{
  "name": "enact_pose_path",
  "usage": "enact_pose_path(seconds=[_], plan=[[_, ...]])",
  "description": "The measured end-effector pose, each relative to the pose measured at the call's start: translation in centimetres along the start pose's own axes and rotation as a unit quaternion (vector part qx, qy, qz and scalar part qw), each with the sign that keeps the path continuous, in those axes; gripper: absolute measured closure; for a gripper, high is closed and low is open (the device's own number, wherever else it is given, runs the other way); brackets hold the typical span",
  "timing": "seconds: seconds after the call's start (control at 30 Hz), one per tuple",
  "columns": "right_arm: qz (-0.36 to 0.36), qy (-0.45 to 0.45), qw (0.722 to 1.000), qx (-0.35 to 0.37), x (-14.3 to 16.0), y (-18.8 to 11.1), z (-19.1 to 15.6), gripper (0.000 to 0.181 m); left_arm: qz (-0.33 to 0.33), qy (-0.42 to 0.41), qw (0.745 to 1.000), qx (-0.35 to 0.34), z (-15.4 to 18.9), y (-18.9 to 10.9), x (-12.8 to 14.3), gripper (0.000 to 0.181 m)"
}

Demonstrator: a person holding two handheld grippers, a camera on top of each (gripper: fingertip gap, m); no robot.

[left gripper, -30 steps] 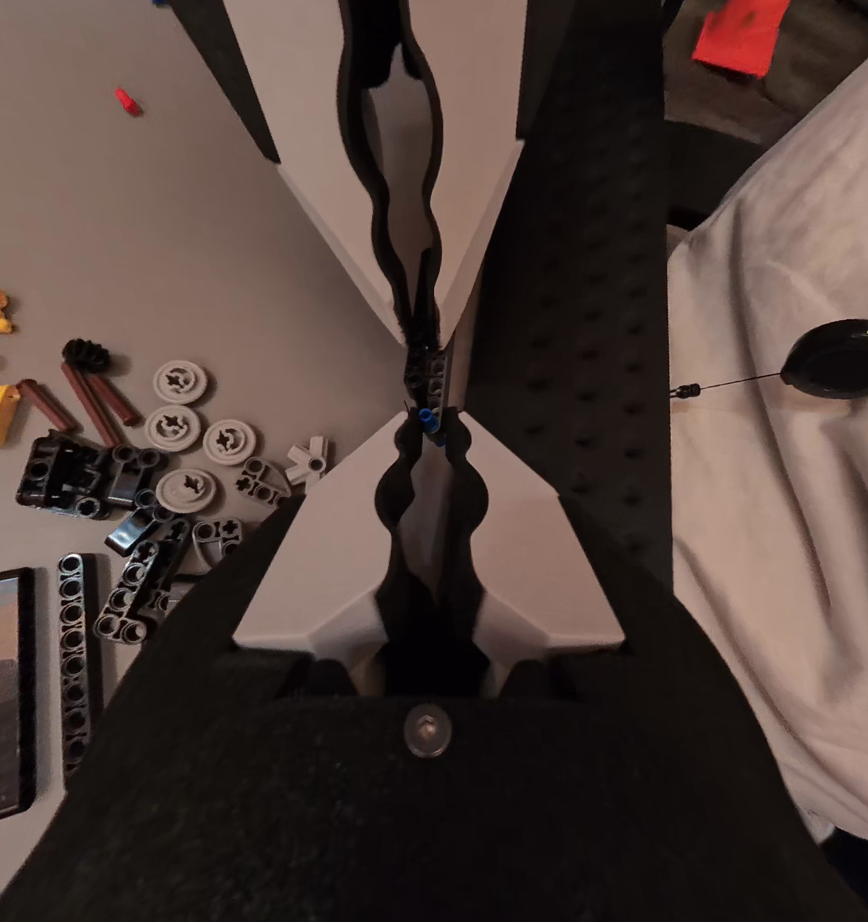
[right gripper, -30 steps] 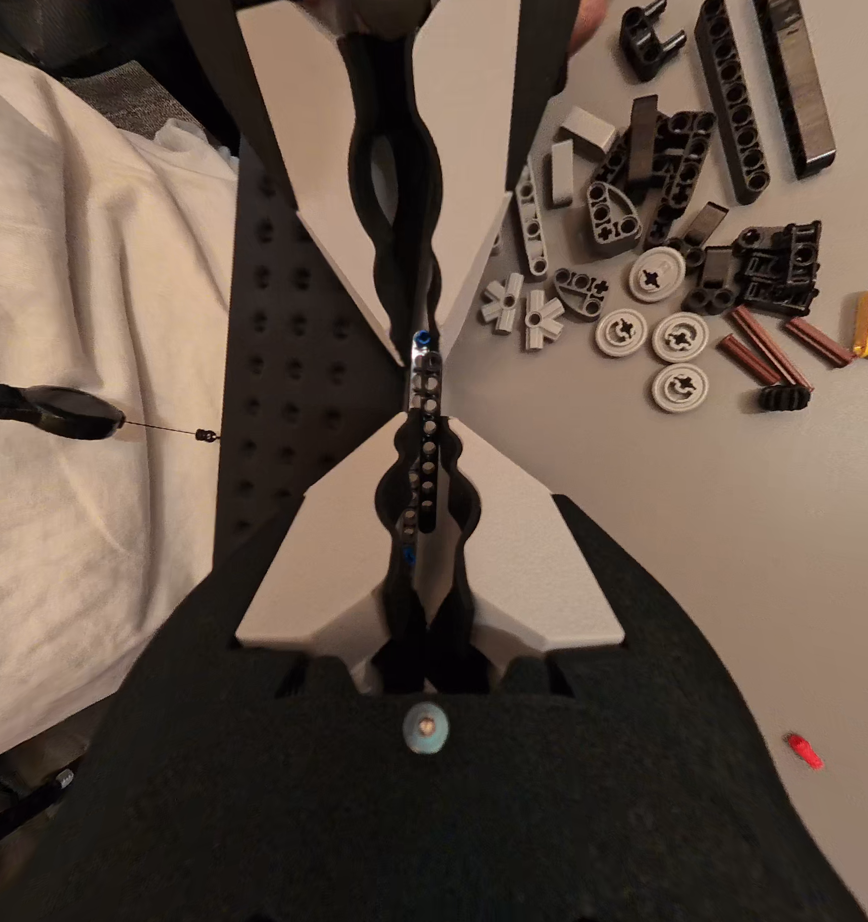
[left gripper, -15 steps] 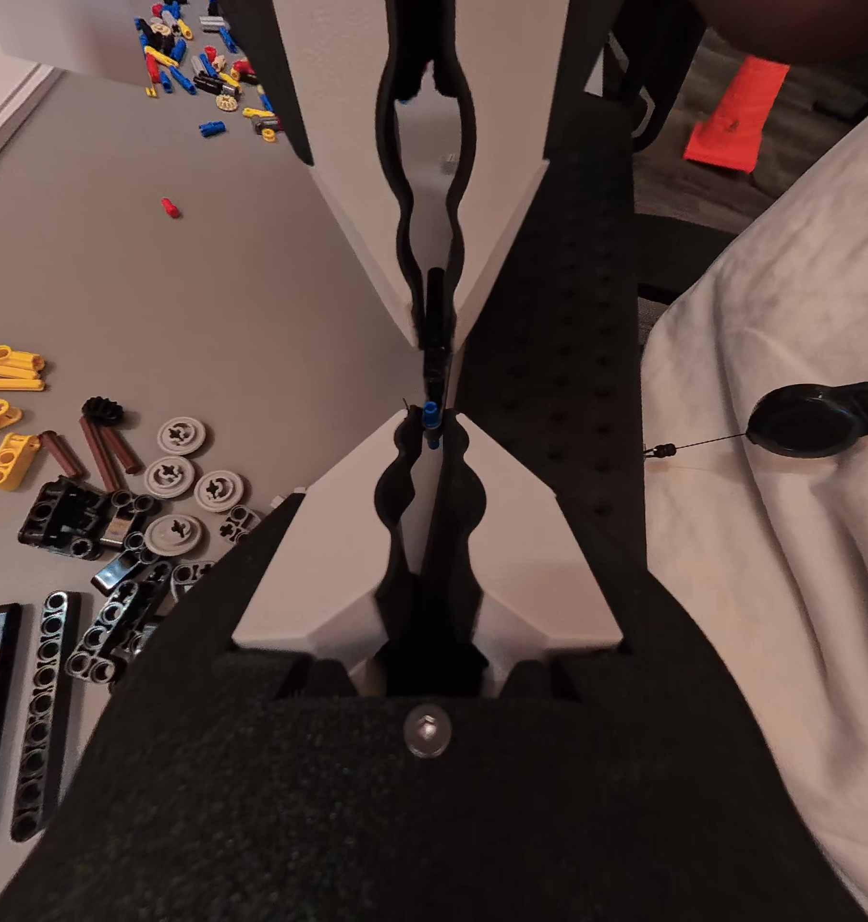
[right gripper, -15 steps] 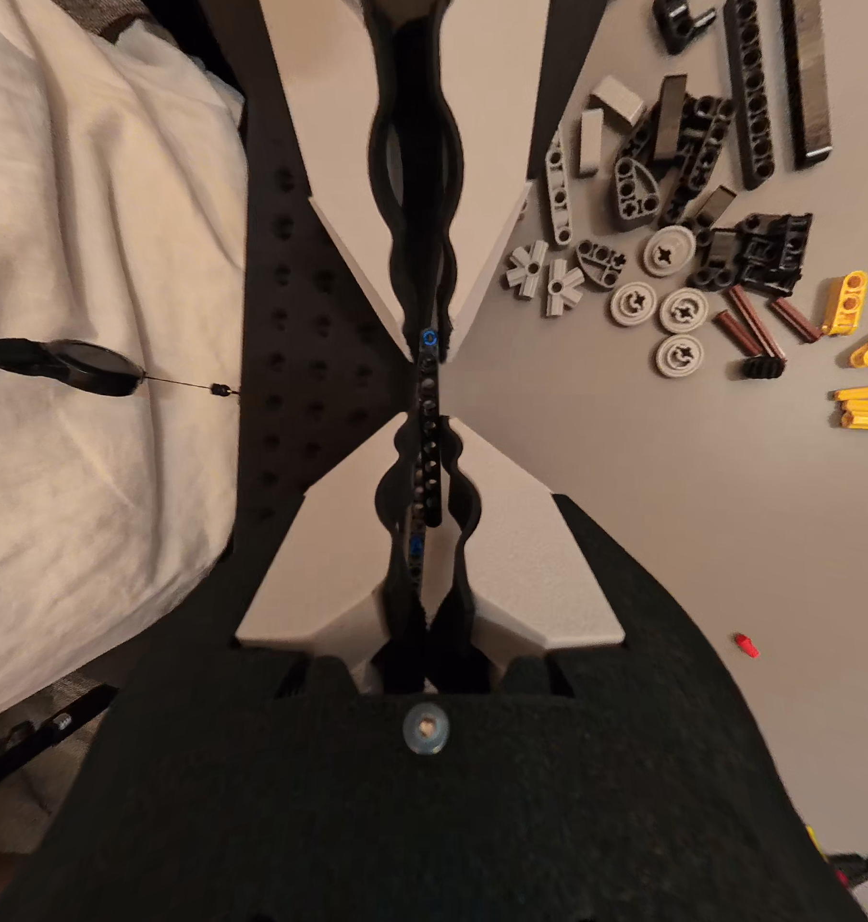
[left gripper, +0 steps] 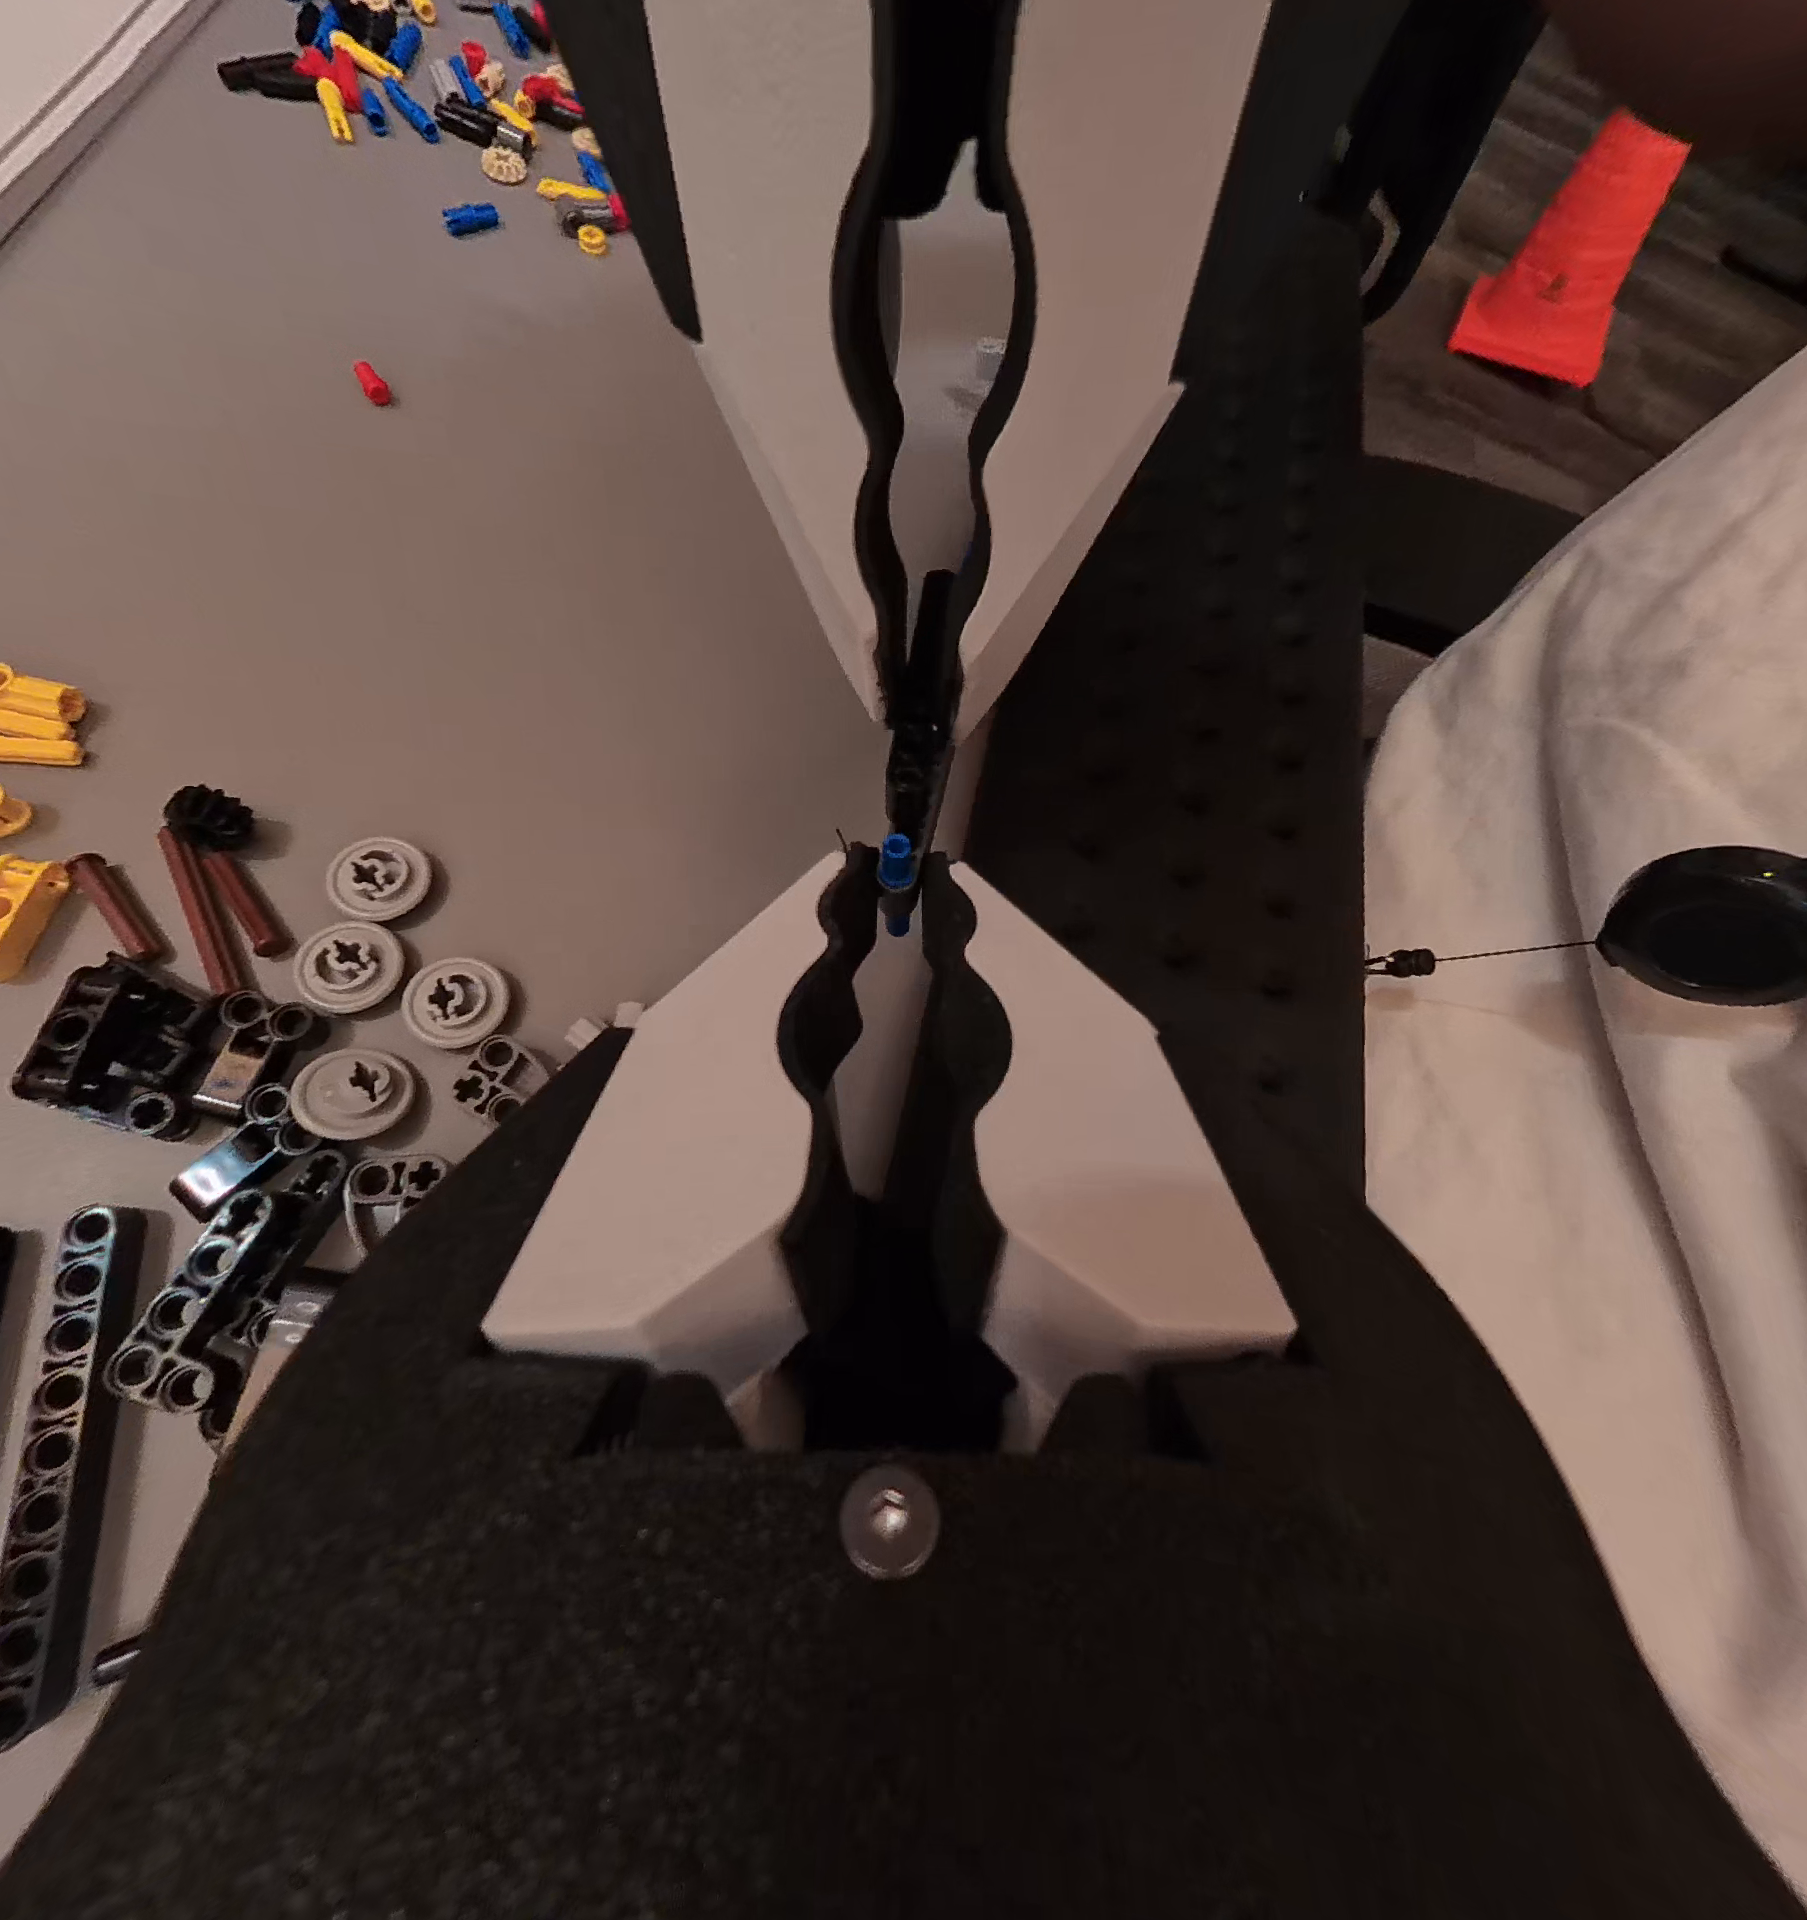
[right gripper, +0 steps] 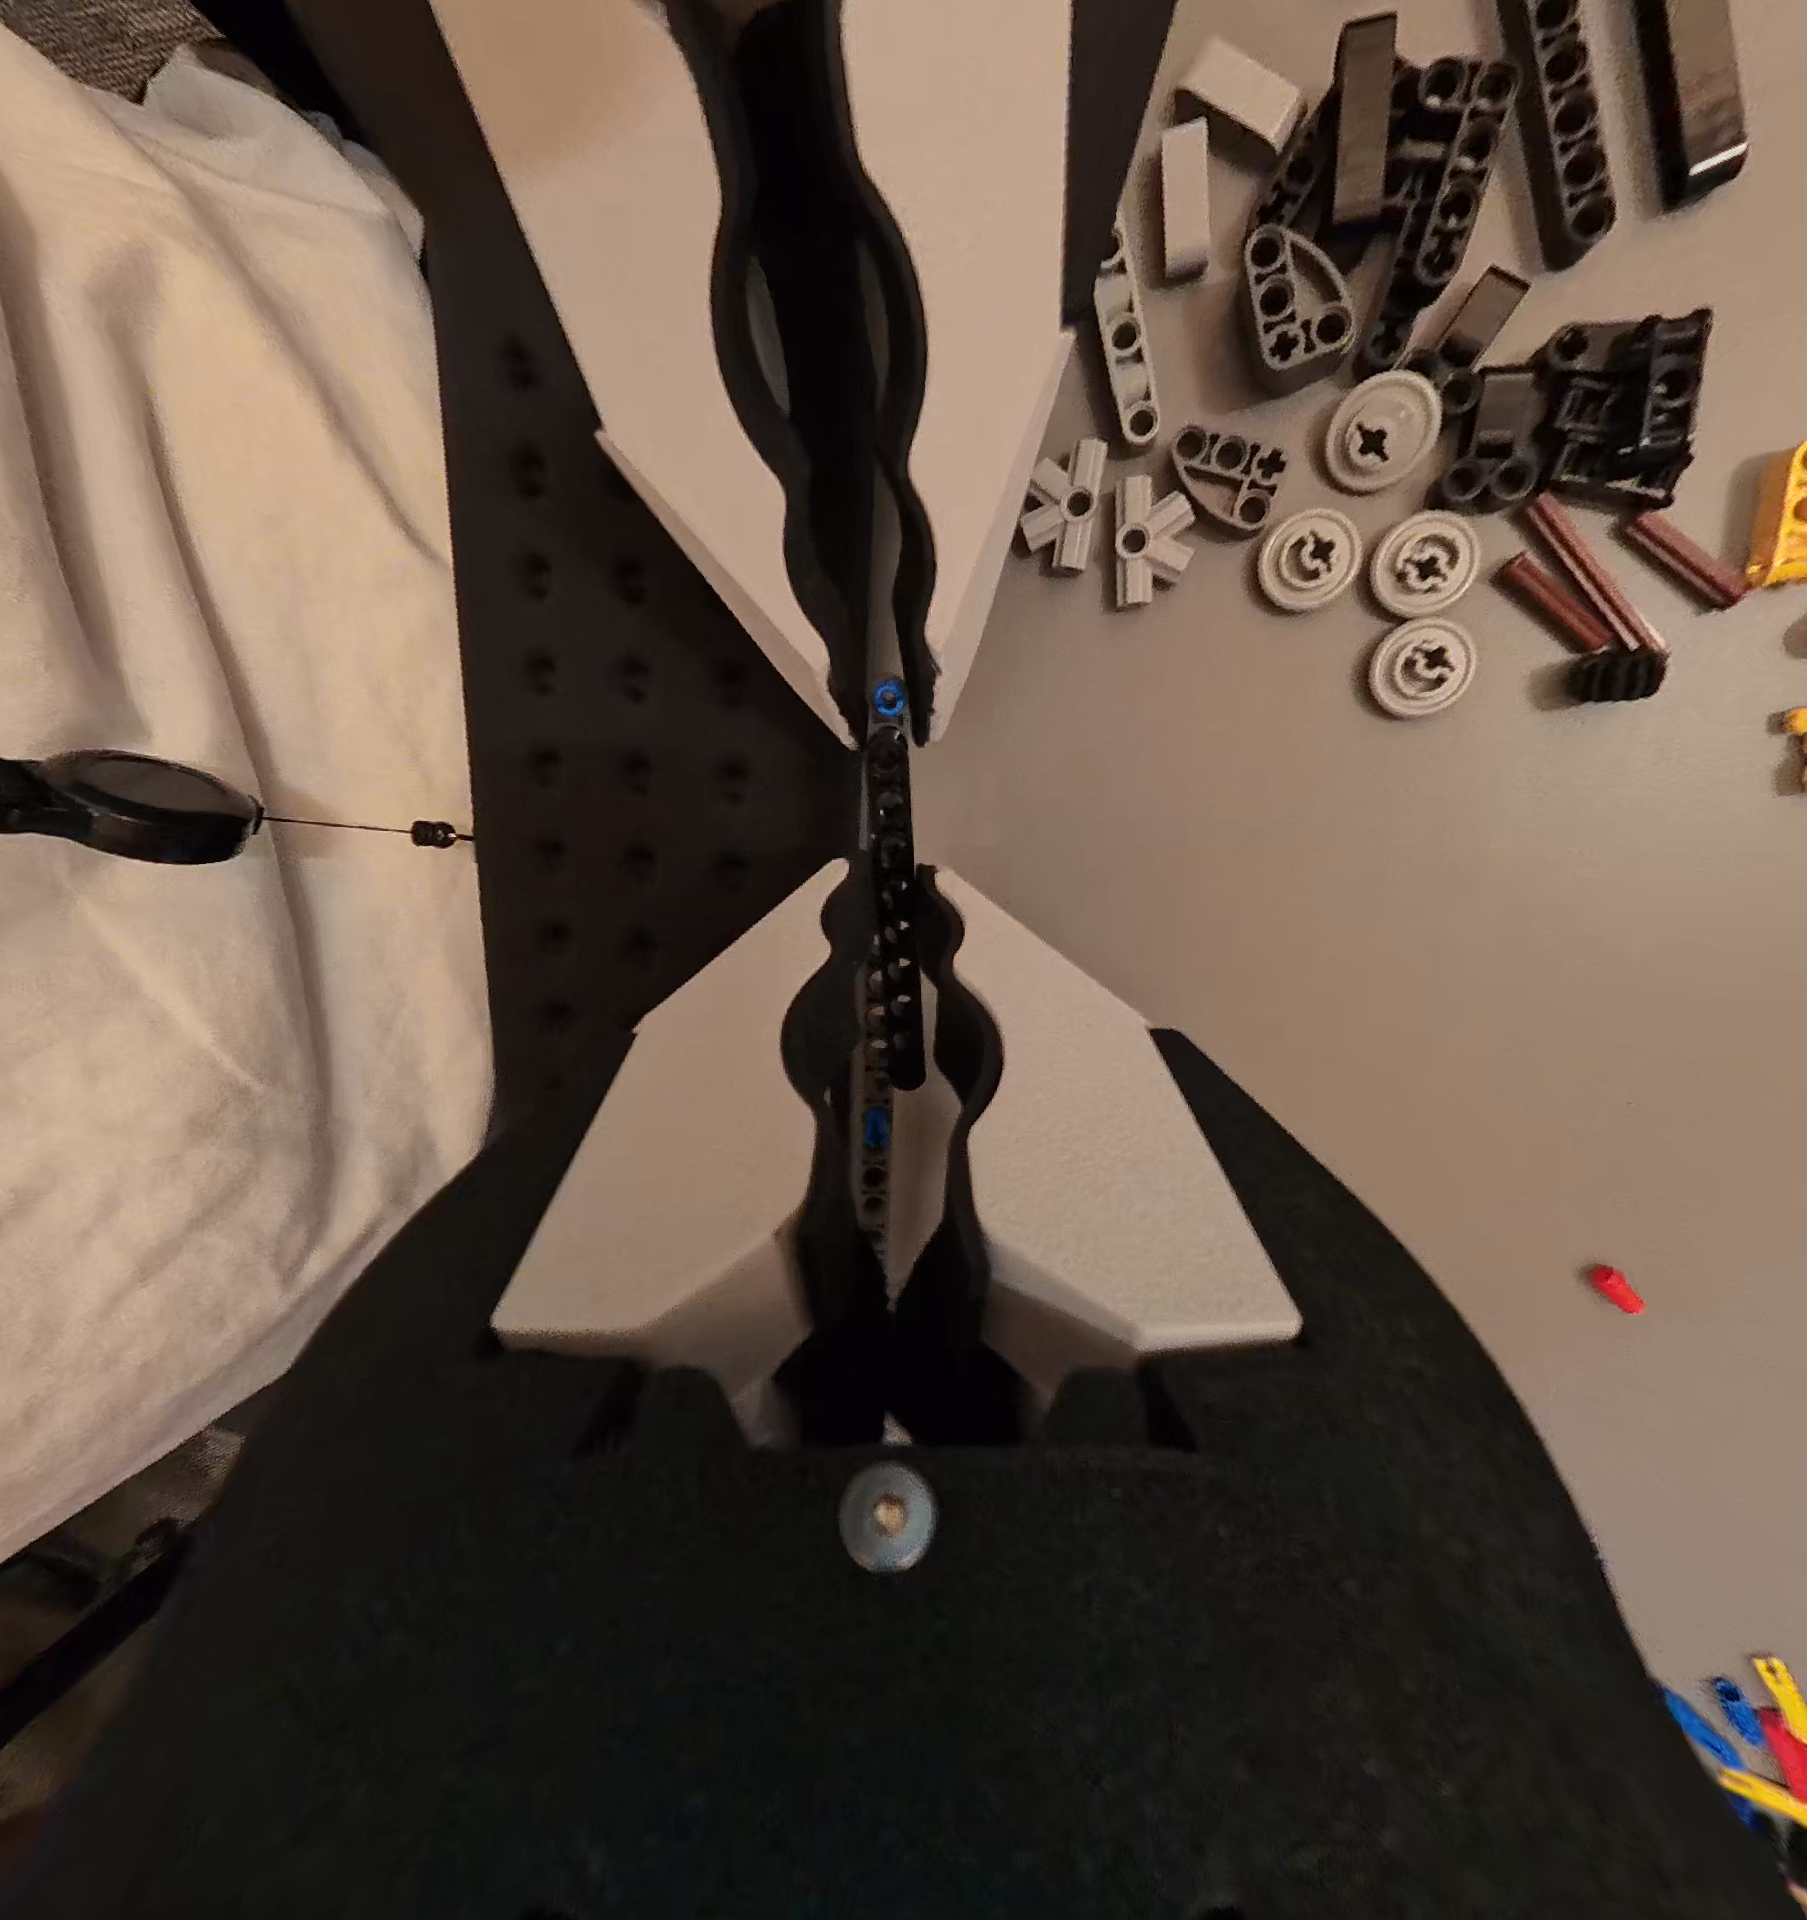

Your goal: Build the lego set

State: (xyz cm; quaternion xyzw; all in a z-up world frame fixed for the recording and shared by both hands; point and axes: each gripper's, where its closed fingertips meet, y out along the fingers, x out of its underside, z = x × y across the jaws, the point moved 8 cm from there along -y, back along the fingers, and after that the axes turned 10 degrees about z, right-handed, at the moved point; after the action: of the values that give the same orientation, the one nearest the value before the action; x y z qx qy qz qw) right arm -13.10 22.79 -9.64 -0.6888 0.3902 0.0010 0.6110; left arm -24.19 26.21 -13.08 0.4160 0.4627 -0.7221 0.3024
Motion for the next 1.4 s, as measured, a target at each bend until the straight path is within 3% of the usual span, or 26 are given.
enact_pose_path(seconds=[0.47, 0.87, 1.4], plan=[[-0.006, 0.026, 0.999, 0.036, 0.3, -0.8, -0.3, 0.174, 0.019, 0.013, 0.999, -0.025, 0.3, 0.4, -0.5, 0.174], [-0.065, 0.054, 0.994, -0.063, -0.2, -0.6, 1.5, 0.174, 0.006, 0.01, 1.0, -0.029, 0.3, 0.9, -0.4, 0.174], [-0.127, 0.025, 0.991, -0.035, -1.2, -0.3, 1.2, 0.174, 0.007, -0.014, 1.0, -0.015, 0.0, 0.9, -0.4, 0.174]])
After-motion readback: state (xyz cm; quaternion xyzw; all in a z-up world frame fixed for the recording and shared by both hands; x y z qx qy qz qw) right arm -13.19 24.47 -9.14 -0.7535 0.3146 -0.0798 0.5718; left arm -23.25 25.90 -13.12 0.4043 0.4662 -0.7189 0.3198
